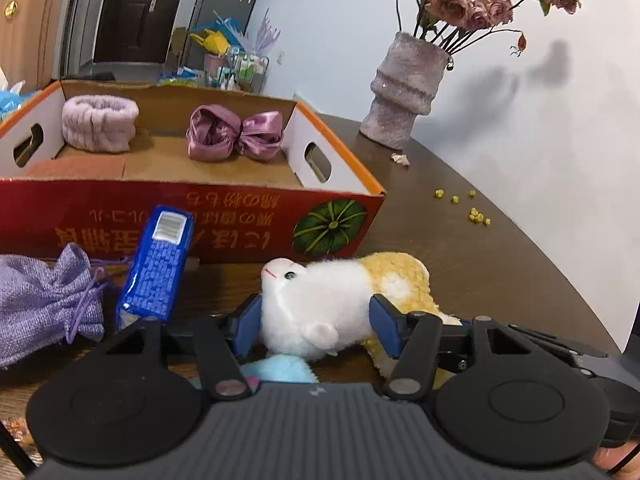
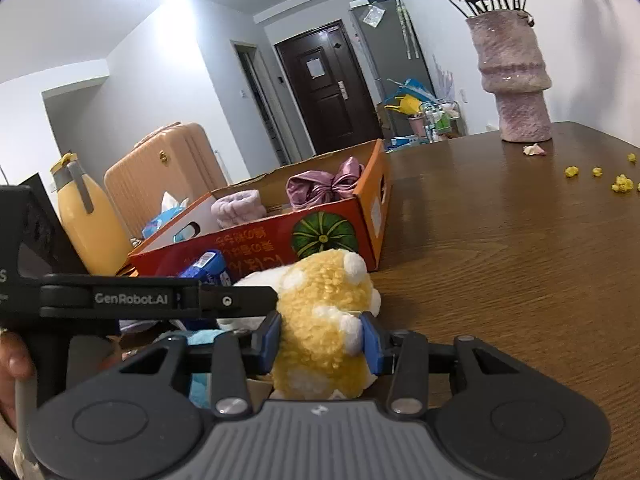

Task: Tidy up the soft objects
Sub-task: 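Lift the plush lamb over the box rim, lower it in, open, then withdraw both open tools from the box back over the table, then reach both tools to the lavender drawstring pouch and close on it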

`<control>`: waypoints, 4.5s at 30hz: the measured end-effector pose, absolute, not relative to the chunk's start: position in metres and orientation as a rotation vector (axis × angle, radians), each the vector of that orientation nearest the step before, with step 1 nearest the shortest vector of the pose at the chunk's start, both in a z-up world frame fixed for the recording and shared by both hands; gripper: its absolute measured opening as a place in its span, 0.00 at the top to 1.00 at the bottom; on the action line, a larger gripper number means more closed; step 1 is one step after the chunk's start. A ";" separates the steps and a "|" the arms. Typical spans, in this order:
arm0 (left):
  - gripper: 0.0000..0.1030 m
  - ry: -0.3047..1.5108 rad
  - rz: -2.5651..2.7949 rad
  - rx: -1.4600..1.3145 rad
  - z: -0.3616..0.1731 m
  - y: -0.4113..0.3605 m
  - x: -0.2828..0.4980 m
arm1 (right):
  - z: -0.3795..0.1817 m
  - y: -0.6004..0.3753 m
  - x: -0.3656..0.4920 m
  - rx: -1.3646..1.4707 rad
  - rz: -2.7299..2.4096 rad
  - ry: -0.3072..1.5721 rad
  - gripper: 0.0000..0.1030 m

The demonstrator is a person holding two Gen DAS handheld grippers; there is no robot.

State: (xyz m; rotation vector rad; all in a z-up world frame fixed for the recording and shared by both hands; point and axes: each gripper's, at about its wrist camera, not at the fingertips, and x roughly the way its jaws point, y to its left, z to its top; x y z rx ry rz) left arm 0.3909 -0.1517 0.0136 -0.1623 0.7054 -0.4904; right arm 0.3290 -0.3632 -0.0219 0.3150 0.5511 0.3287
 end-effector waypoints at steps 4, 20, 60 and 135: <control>0.44 0.668 -0.519 -0.192 0.029 -0.145 0.380 | -0.005 -0.363 0.313 0.289 0.328 0.502 0.61; 0.44 0.523 -0.543 -0.194 0.072 -0.084 0.298 | 0.034 -0.310 0.238 0.273 0.340 0.399 0.61; 0.38 0.730 -0.540 -0.139 0.054 -0.116 0.548 | 0.056 -0.324 0.474 0.102 0.258 0.446 0.39; 0.79 0.732 -0.420 -0.389 -0.005 0.080 0.386 | -0.017 -0.138 0.398 0.243 0.318 0.632 0.50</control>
